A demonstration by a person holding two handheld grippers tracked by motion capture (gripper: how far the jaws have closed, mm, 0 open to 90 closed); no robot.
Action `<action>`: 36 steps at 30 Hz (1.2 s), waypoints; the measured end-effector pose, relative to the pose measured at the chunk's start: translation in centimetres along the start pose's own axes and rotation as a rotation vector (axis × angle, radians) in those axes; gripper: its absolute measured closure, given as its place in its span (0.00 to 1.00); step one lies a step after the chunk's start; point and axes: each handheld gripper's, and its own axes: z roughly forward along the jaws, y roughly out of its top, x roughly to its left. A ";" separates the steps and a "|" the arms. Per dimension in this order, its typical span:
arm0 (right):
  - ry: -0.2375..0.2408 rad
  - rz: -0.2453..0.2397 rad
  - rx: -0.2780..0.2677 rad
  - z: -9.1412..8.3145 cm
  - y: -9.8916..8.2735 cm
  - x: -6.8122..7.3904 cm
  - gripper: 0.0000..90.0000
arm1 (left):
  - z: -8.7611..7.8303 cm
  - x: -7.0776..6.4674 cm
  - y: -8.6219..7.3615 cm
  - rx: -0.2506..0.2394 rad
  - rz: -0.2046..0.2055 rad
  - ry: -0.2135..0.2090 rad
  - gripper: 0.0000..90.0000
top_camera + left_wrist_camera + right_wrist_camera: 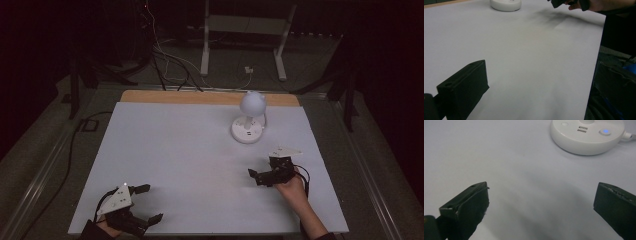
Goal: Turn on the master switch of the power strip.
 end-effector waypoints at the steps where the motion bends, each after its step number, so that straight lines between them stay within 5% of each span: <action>1: 0.003 -0.003 -0.002 -0.2 -0.2 0.1 0.00 | 0.0 0.0 0.0 0.000 0.001 -0.001 0.00; 36: -0.017 -0.062 0.047 -5.9 -7.9 0.6 0.00 | 0.0 -0.1 0.0 0.005 0.002 0.002 0.00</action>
